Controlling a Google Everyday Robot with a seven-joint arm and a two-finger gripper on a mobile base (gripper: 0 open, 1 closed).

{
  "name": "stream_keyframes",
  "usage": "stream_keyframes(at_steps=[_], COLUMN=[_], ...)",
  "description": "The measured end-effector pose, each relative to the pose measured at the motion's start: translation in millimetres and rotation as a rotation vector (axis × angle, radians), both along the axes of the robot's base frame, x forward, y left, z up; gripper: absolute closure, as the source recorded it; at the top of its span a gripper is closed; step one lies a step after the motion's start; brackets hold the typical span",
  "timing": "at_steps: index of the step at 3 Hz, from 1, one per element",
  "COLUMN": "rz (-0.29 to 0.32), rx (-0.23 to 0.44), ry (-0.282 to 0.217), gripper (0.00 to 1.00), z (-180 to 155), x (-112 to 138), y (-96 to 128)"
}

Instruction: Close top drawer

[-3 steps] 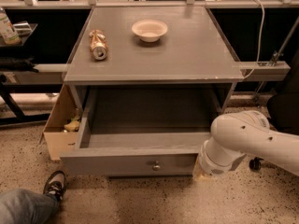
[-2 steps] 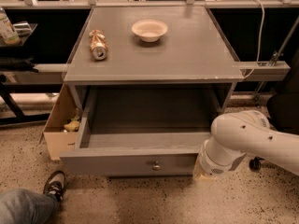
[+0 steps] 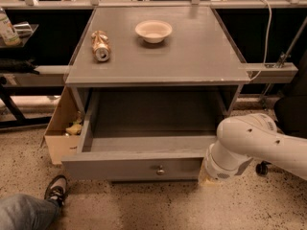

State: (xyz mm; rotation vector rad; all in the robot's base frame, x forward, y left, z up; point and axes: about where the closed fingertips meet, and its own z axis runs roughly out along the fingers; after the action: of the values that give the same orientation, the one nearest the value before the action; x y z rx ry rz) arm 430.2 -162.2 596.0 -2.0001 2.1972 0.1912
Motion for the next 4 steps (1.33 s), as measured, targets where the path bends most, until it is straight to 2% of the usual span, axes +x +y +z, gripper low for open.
stream_keyframes(at_steps=[1, 2, 3, 4], rz=[0.0, 0.0, 0.0, -0.007], rx=[0.0, 0.0, 0.0, 0.033], ry=[0.0, 0.0, 0.0, -0.04], gripper=[0.08, 0.0, 0.0, 0.19], z=[0.0, 0.0, 0.0, 5.8], x=[0.0, 0.0, 0.0, 15.7], y=[0.0, 0.0, 0.0, 2.2])
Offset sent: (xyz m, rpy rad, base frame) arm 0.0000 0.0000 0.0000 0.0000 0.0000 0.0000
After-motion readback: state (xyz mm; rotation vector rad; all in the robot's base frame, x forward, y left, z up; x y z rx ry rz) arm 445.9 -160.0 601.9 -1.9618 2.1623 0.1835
